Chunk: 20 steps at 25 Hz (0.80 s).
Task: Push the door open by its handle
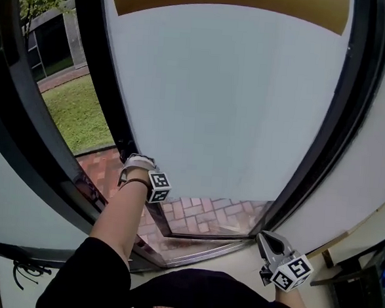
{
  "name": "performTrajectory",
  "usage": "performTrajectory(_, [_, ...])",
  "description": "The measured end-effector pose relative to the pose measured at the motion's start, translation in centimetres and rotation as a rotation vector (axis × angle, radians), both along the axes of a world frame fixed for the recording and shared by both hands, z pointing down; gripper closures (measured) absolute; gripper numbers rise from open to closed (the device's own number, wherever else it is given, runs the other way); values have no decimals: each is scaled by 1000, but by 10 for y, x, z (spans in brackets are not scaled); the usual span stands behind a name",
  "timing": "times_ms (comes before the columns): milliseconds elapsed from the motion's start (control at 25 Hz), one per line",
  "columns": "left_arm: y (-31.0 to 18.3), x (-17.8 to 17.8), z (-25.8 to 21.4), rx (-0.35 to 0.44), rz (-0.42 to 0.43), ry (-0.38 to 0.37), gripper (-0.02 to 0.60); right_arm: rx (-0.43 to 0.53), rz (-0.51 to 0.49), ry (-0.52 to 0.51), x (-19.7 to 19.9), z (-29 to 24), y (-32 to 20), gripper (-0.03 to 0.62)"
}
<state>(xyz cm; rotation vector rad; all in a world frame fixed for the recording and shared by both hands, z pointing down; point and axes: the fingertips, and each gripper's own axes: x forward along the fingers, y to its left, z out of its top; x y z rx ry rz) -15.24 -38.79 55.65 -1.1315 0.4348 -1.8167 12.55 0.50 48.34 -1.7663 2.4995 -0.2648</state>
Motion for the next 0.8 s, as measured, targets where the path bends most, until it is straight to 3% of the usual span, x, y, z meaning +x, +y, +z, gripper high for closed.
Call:
performTrajectory(160, [-38, 6, -5, 5, 17, 11, 565, 17, -32, -19, -6, 1, -49, 594])
performTrajectory(360, [-78, 27, -3, -6, 43, 9, 565, 2, -121, -27, 14, 10, -123, 594])
performTrajectory(600, [-128, 63, 0, -8, 140, 9, 565, 26, -317, 49, 32, -4, -224, 594])
performTrajectory(800, [-179, 98, 1, -23, 184, 9, 565, 36, -539, 111, 35, -20, -289, 594])
